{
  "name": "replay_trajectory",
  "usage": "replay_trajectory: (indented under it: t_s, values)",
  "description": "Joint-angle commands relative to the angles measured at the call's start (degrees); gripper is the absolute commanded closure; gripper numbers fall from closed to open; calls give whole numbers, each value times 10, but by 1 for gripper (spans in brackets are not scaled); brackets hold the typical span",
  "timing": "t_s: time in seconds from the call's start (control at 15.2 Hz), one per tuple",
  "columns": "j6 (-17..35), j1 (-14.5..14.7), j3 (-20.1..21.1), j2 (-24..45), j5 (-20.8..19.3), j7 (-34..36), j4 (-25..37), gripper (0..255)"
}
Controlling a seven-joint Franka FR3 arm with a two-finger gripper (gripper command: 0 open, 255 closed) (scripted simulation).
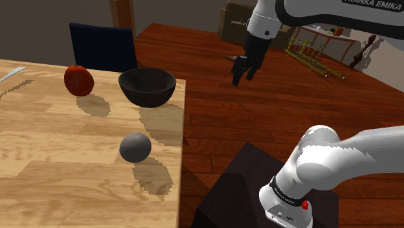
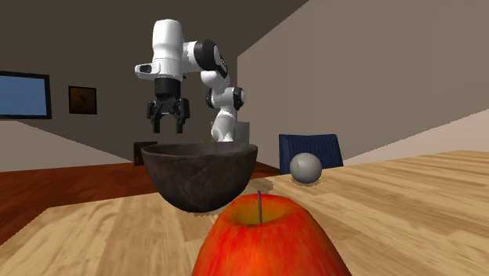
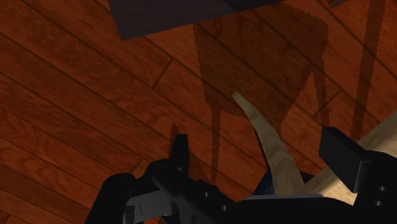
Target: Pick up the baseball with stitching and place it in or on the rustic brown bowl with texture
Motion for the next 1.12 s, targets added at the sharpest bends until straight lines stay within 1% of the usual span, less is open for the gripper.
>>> replay_trajectory:
  t_s: [0.0, 0.53, 1.06]
  values:
    - [0, 0, 0, 0, 0, 0, 0, 0]
    - [11, 31, 107, 35, 57, 122, 18, 0]
    - [29, 51, 213, 116, 94, 244, 79, 0]
